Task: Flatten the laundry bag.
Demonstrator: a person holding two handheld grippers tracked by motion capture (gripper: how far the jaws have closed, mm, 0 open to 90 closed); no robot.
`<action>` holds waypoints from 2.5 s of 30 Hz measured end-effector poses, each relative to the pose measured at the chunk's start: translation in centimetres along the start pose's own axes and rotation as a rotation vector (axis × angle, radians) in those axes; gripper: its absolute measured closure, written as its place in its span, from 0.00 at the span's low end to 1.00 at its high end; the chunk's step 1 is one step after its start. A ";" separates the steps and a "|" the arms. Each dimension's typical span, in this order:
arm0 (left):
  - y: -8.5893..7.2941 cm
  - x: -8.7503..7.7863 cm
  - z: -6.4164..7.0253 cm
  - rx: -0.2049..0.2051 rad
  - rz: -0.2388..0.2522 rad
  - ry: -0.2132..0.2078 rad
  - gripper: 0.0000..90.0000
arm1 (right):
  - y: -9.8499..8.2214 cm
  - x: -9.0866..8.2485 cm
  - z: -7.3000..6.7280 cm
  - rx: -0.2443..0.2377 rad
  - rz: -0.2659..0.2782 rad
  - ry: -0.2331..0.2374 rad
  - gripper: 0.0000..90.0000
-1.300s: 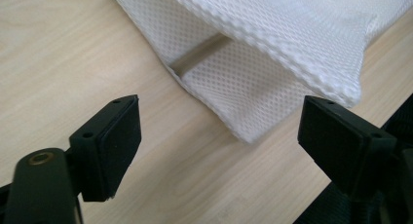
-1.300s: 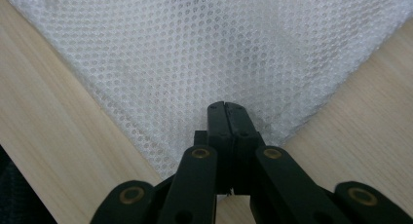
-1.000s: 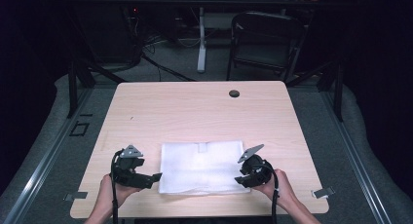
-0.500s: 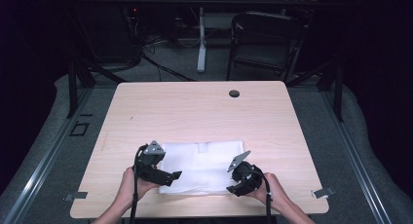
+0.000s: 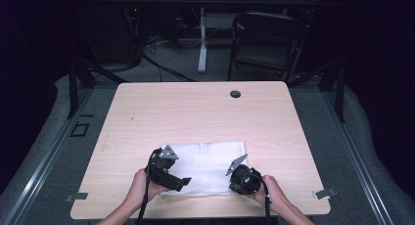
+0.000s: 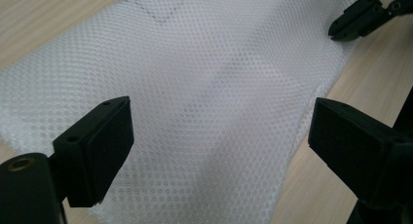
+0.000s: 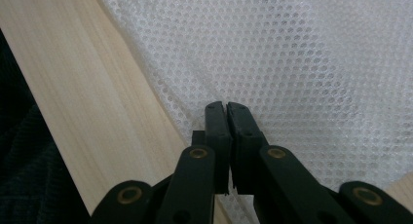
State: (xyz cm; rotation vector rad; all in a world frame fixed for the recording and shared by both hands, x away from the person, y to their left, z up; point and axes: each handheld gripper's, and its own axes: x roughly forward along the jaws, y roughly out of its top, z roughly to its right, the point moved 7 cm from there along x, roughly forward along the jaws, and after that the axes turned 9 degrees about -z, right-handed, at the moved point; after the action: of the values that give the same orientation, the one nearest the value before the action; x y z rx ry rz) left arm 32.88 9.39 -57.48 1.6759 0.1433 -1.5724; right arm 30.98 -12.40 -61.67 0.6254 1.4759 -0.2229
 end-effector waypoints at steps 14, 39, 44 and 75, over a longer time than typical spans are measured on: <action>-0.4 0.8 1.7 0.060 -0.023 -0.039 0.17 | -0.3 -1.1 -0.2 0.064 0.015 0.041 1.00; 0.2 3.0 4.6 0.151 -0.067 -0.043 0.43 | -0.1 -4.3 0.4 0.154 0.124 0.049 1.00; 0.4 3.7 5.2 0.188 -0.095 -0.043 0.54 | -0.2 -4.6 0.5 0.161 0.126 0.051 1.00; 0.9 4.4 5.6 0.208 -0.073 -0.020 0.94 | 0.3 -5.6 0.8 0.209 0.204 0.094 1.00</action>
State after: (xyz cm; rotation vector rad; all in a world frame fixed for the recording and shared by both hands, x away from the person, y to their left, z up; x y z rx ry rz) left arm 30.01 3.42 -60.32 1.8315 0.0315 -1.7060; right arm 31.20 -13.85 -56.15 0.9608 1.4776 -0.1923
